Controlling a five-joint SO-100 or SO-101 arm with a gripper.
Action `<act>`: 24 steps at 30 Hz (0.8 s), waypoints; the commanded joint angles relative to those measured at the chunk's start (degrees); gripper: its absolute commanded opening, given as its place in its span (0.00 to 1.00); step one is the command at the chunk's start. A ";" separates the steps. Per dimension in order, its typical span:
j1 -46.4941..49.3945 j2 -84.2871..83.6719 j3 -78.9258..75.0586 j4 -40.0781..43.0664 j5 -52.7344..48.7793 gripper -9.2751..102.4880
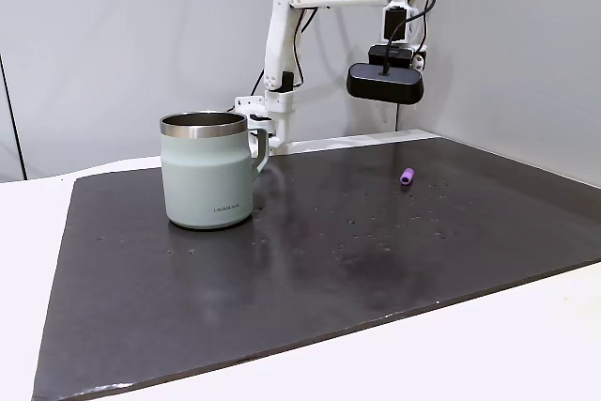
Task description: Grasp a pengrip and put it in the cup.
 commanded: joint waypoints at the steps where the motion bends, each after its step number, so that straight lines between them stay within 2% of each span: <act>1: 0.09 -3.96 -6.15 0.26 0.88 0.16; 11: 0.00 -10.02 -8.61 -3.52 -5.19 0.24; 24: 5.89 -1.23 5.27 -14.94 -22.76 0.25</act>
